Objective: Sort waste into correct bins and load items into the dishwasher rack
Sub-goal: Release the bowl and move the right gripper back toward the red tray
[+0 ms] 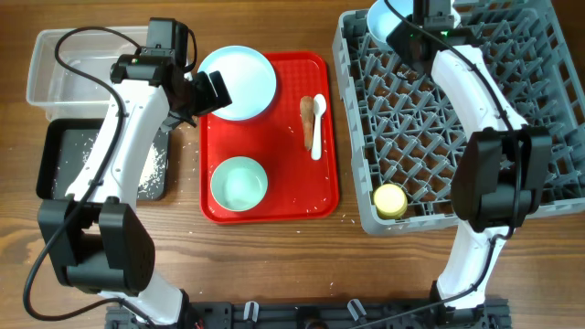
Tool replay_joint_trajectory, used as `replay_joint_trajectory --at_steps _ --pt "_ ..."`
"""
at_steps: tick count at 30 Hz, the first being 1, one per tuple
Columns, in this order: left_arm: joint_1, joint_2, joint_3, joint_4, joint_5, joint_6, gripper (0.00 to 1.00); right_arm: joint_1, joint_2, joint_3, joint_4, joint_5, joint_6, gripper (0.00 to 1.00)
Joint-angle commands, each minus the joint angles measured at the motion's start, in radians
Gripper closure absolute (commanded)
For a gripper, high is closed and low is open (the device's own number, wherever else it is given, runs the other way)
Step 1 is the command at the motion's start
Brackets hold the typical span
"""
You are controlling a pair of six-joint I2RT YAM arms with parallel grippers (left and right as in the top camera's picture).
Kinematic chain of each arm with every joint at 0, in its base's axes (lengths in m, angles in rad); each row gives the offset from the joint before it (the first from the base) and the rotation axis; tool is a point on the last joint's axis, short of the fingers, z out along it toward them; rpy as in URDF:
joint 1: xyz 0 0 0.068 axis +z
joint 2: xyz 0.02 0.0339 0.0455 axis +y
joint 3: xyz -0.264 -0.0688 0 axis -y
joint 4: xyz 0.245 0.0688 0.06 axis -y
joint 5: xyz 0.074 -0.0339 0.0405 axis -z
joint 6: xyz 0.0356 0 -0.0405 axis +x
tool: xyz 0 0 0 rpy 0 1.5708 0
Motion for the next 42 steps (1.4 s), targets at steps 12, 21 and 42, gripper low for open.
replay_joint_trajectory --at_steps 12,21,42 --pt "-0.003 -0.022 0.017 0.003 -0.017 -0.002 0.0 0.019 -0.183 0.0 -0.039 0.214 -0.235 0.96" --pt "-0.003 -0.022 0.017 0.003 -0.017 -0.002 0.0 0.293 -0.138 0.0 0.009 1.064 -0.631 0.96" --pt "-0.003 -0.022 0.017 0.003 -0.017 -0.002 0.0 0.307 0.06 -0.016 0.035 1.1 -0.784 0.96"
